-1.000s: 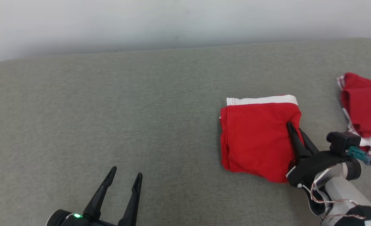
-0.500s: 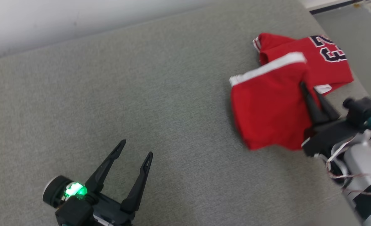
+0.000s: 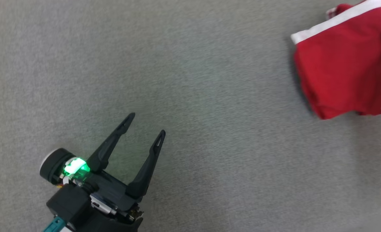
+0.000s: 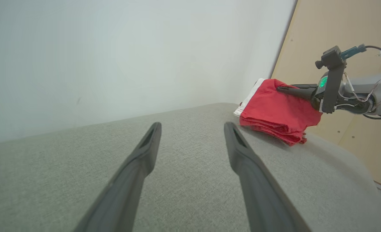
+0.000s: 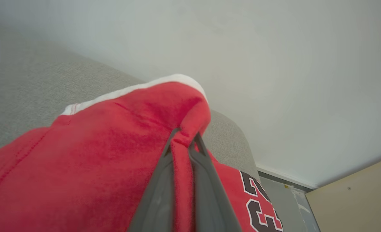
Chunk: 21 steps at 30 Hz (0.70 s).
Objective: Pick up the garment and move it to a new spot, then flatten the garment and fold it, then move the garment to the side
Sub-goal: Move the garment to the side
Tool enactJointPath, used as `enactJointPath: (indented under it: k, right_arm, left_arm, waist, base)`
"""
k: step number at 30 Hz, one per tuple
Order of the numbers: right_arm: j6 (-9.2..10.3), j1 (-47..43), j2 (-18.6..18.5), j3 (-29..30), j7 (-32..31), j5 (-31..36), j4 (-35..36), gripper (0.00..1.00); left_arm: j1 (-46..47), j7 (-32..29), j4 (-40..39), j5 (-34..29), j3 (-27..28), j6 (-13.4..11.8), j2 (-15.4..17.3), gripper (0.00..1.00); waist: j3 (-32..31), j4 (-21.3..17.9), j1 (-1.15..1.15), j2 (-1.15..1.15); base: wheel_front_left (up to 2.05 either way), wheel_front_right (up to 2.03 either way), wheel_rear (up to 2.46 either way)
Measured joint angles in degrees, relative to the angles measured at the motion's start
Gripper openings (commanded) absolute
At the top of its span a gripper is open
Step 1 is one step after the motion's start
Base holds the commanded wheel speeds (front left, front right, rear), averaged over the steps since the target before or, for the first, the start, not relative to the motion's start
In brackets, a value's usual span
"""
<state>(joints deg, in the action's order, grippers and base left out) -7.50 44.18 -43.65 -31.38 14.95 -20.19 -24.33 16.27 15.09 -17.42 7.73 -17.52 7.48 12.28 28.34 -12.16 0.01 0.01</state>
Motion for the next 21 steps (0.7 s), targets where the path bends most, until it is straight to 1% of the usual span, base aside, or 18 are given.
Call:
enactJointPath:
  k: [2, 9, 10, 14, 16, 18, 21]
  right_arm:
    - [0.00, 0.4, -1.4, 0.8, 0.0, -0.2, -0.8, 0.00]
    - [-0.01, 1.1, -4.4, 5.2, 0.0, 0.2, -2.3, 0.00]
    - [-0.01, 1.0, -5.5, 6.2, 0.0, 0.5, -2.2, 0.00]
    - [-0.01, -0.3, -7.9, 8.2, 0.0, 0.6, -1.6, 0.00]
    - [-0.01, -1.8, -9.5, 10.2, 0.0, 0.5, -1.5, 0.00]
    - [-0.01, -2.6, -9.4, 10.8, 0.0, 0.5, -1.8, 0.00]
    - [-0.01, -2.7, -8.2, 11.6, 0.0, 0.7, -3.0, 0.00]
  left_arm:
    - [0.7, 0.0, -0.4, 0.2, 0.0, 0.0, 0.2, 1.00]
    - [1.7, 0.0, -0.7, 0.2, -0.3, 0.0, 1.0, 1.00]
    - [1.8, 0.0, -0.7, 0.2, -0.5, 0.0, 1.2, 1.00]
    - [1.8, 0.0, -0.9, 0.1, -0.3, 0.0, 1.6, 1.00]
    - [1.9, 0.0, -1.0, 0.1, -0.4, 0.0, 1.9, 1.00]
    - [1.9, 0.0, -1.1, 0.1, -0.5, 0.0, 2.1, 1.00]
    - [2.1, 0.0, -1.1, 0.1, -0.8, 0.0, 2.3, 1.00]
  waist:
    - [1.3, 0.9, 0.00, -0.01]
    - [4.9, 3.2, 0.00, 0.00]
    - [5.5, 3.7, 0.00, 0.00]
    - [5.9, 3.8, 0.00, 0.00]
    - [5.8, 3.5, -0.02, 0.00]
    - [5.7, 3.3, -0.02, 0.00]
    - [5.8, 3.1, -0.02, 0.00]
  base:
    - [0.00, 0.00, 0.00]
    - [0.00, 0.00, 0.00]
    - [0.00, 0.00, 0.00]
    - [0.00, 0.00, 0.00]
    - [0.00, 0.00, 0.00]
    - [0.00, 0.00, 0.00]
    - [0.00, 0.00, 0.00]
